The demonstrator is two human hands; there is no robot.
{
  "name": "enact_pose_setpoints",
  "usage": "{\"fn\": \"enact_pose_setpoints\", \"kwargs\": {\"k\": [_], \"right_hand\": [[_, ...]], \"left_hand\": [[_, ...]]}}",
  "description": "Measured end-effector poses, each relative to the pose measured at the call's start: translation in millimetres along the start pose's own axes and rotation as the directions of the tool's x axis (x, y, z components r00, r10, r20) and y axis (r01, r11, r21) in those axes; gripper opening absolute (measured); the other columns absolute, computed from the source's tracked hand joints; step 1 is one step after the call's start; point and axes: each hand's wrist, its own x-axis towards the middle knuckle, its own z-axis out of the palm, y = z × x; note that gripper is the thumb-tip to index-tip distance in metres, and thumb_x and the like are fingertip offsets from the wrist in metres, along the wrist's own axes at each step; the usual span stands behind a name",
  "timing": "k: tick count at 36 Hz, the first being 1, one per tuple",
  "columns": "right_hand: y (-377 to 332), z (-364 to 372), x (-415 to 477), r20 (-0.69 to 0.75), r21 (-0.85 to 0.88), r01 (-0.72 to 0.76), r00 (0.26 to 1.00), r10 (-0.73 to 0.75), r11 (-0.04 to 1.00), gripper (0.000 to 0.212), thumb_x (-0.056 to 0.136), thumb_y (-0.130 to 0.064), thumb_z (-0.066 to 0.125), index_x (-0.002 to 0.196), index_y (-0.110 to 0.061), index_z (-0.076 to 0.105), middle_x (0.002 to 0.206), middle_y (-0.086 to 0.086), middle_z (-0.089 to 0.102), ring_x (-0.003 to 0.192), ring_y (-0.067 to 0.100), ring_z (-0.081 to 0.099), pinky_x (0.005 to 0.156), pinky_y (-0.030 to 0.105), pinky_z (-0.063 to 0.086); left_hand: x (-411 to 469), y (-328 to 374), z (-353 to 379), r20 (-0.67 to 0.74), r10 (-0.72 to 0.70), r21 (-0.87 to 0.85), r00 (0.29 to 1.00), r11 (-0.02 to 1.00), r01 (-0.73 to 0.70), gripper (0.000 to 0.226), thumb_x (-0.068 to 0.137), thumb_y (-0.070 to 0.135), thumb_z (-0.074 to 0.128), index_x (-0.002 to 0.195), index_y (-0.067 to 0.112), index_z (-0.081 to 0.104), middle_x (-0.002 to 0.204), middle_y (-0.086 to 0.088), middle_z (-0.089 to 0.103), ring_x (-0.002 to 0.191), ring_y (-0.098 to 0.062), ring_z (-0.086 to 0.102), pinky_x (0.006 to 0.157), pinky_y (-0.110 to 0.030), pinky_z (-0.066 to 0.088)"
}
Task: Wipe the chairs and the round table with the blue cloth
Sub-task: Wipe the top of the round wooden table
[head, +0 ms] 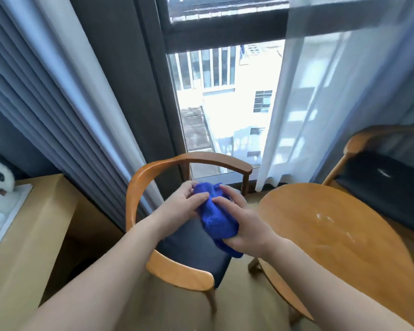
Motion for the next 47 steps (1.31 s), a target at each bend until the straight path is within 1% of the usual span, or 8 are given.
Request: {"fn": "enact_pose_setpoints", "kwargs": {"k": [6,10,13,18,23,32,40,47], "right_hand": [[9,-50,-117,0.011,0.001,-0.170,0.985,0.170,0.986,0.097,0.069,-0.034,0.080,0.148,-0.033,0.023,0.156,-0.016,-0.005,0.143,0.001,0.006,0.112,0.012,0.017],[12,-75,-198,0.020,0.523,-0.448,0.857,0.515,0.725,0.092,0.066,-0.044,0.078,0.142,-0.042,0.026,0.136,-0.013,0.049,0.123,0.007,0.051,0.098,0.025,0.045],[16,-94,-239,0.026,0.566,-0.561,0.745,0.667,0.604,0.075,0.067,-0.038,0.076,0.135,-0.027,0.046,0.108,-0.006,0.066,0.102,0.014,0.063,0.089,0.031,0.052],[8,-114,-290,0.113,0.479,-0.623,0.743,0.660,0.618,0.024,0.071,-0.025,0.072,0.090,-0.012,0.064,0.080,-0.001,0.065,0.073,0.012,0.059,0.066,0.028,0.048],[-4,-120,-325,-0.003,0.352,-0.614,0.754,0.656,0.707,0.006,0.082,-0.017,0.061,0.088,-0.020,0.059,0.078,0.003,0.062,0.068,0.010,0.054,0.065,0.029,0.045],[-5,-151,-366,-0.013,0.186,-0.624,0.771,0.637,0.759,0.015,0.086,-0.011,0.057,0.093,-0.024,0.060,0.088,-0.005,0.066,0.082,0.016,0.062,0.074,0.039,0.051],[35,-197,-410,0.107,0.108,-0.619,0.785,0.610,0.778,0.023,0.087,-0.008,0.053,0.089,-0.030,0.061,0.082,-0.012,0.064,0.070,0.005,0.056,0.059,0.021,0.045],[120,-255,-451,0.249,-0.008,-0.589,0.782,0.572,0.808,0.022,0.084,-0.012,0.055,0.087,-0.033,0.061,0.076,-0.017,0.063,0.069,0.004,0.056,0.063,0.022,0.047]], "left_hand": [[-37,7,116,-0.105,0.163,0.109,0.981,0.983,-0.151,0.022,0.086,0.006,0.054,0.105,0.018,0.055,0.095,-0.002,0.065,0.081,-0.010,0.063,0.073,-0.029,0.054],[-63,-4,177,-0.078,0.221,0.096,0.972,0.972,-0.213,0.021,0.088,0.003,0.053,0.103,0.018,0.054,0.109,0.009,0.063,0.094,-0.007,0.062,0.078,-0.026,0.054],[-83,-12,211,-0.020,0.242,0.072,0.970,0.968,-0.240,0.021,0.090,-0.001,0.050,0.102,0.016,0.052,0.118,0.010,0.058,0.099,-0.005,0.060,0.080,-0.029,0.055],[-105,-37,246,0.054,0.250,0.108,0.967,0.961,-0.254,0.020,0.089,0.000,0.051,0.100,0.017,0.052,0.124,0.011,0.055,0.109,-0.005,0.055,0.087,-0.033,0.052],[-120,-58,269,0.136,0.238,0.147,0.962,0.955,-0.257,0.020,0.087,-0.005,0.050,0.093,0.013,0.050,0.117,0.013,0.056,0.109,0.003,0.052,0.086,-0.016,0.043],[-132,-76,309,0.282,0.030,0.286,0.959,0.951,-0.114,0.013,0.085,0.023,0.053,0.096,0.030,0.054,0.073,0.010,0.064,0.060,-0.003,0.055,0.058,-0.022,0.045],[-117,-79,379,0.360,0.061,0.450,0.931,0.863,-0.230,0.038,0.078,0.030,0.060,0.113,0.043,0.053,0.108,0.029,0.055,0.115,0.001,0.041,0.090,-0.016,0.039],[-89,-77,486,0.194,-0.008,0.350,0.981,0.935,-0.062,0.013,0.084,0.021,0.058,0.092,0.011,0.061,0.089,-0.012,0.066,0.084,-0.026,0.062,0.077,-0.046,0.051]]}}
